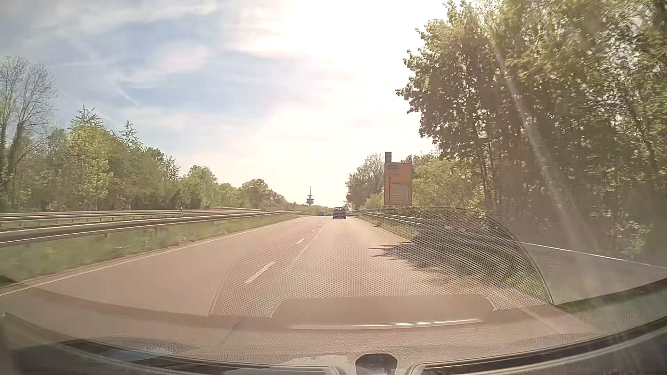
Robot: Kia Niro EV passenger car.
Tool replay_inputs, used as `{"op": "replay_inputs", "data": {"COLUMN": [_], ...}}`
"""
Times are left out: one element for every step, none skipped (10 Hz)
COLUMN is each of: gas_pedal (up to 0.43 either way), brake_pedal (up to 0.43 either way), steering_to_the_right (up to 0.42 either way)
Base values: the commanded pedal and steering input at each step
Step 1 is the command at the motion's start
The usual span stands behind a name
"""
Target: Follow the waypoints while adhering to traffic rules and regulations
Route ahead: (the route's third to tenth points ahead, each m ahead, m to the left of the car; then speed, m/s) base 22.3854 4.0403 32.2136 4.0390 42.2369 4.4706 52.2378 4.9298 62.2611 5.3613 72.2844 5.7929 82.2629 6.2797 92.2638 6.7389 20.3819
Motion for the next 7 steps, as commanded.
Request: {"op": "replay_inputs", "data": {"gas_pedal": [0.138, 0.138, 0.138, 0.138, 0.138, 0.138, 0.138], "brake_pedal": [0.000, 0.000, 0.000, 0.000, 0.000, 0.000, 0.000], "steering_to_the_right": [-0.002, -0.002, -0.002, -0.002, -0.002, -0.002, -0.002]}}
